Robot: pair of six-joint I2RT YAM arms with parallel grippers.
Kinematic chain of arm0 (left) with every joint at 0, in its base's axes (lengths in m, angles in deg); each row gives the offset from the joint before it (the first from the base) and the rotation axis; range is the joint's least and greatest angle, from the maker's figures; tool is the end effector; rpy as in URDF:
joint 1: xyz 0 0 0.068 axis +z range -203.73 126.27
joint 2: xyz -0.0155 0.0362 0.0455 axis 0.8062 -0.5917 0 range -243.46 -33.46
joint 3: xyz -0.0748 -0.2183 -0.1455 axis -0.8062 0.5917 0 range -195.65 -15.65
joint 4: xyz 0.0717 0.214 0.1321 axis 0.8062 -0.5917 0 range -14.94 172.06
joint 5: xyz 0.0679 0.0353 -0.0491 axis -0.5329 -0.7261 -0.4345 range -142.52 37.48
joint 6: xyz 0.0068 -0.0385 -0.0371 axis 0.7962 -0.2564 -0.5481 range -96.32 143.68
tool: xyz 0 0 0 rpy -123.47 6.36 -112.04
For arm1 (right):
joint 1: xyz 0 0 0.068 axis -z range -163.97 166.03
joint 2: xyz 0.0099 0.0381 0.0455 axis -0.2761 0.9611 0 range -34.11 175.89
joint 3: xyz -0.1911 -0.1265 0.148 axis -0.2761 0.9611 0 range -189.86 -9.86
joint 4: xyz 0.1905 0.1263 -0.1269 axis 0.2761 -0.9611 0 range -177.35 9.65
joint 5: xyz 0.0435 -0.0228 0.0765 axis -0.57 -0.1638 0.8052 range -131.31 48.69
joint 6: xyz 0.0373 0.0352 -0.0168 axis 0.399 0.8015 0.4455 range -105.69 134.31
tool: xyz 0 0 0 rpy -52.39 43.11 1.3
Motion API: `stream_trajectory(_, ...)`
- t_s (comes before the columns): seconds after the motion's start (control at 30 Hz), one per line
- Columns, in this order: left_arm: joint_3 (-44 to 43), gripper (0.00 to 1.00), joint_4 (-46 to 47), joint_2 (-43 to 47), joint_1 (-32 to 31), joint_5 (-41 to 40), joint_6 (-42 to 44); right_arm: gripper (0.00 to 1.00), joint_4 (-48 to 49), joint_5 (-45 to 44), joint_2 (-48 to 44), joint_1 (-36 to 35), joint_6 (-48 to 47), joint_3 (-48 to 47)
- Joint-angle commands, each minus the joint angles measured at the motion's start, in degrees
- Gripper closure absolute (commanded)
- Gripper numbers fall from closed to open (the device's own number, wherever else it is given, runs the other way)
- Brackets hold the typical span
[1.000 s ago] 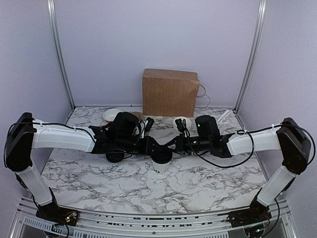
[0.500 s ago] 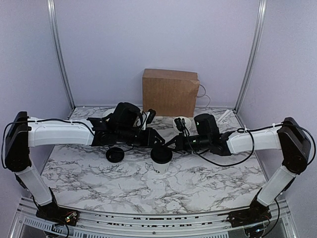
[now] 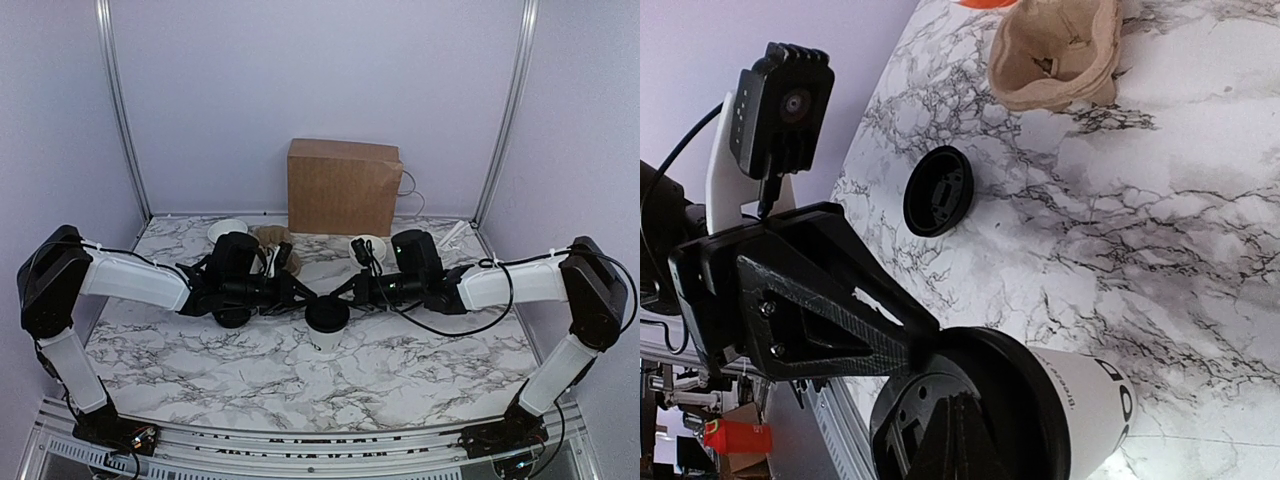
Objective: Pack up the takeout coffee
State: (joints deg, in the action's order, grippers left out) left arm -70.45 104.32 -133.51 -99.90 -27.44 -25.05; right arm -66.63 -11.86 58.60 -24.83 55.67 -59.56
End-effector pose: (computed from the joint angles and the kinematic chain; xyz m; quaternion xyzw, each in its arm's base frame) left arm 0.2517 -0.2840 0.2002 0.1017 0.8164 -0.5194 0.2310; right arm 0.2488 0.2383 0.2026 -0.1248 0.8352 0.4866 0.2240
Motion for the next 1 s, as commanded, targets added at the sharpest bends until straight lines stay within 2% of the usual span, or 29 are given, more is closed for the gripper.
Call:
stream_trajectory(0.0, 2.4, 0.84, 1.0, -1.1, -0.5, 1.2, -1.7, 0.99, 0.3, 0.1, 0.9, -0.2, -0.4, 0.1)
stream_trajectory(0.6, -2.0, 0.84, -5.9, 1.7, -1.0, -0.9, 2.7, 0.98, -0.1, 1.6, -3.0, -0.2, -3.4, -6.4)
stream_trajectory(0.97, -3.4, 0.84, -8.3, 2.6, -1.3, -2.4, 3.9, 0.99, 15.8, 7.7, 4.2, -0.2, 7.3, 4.7)
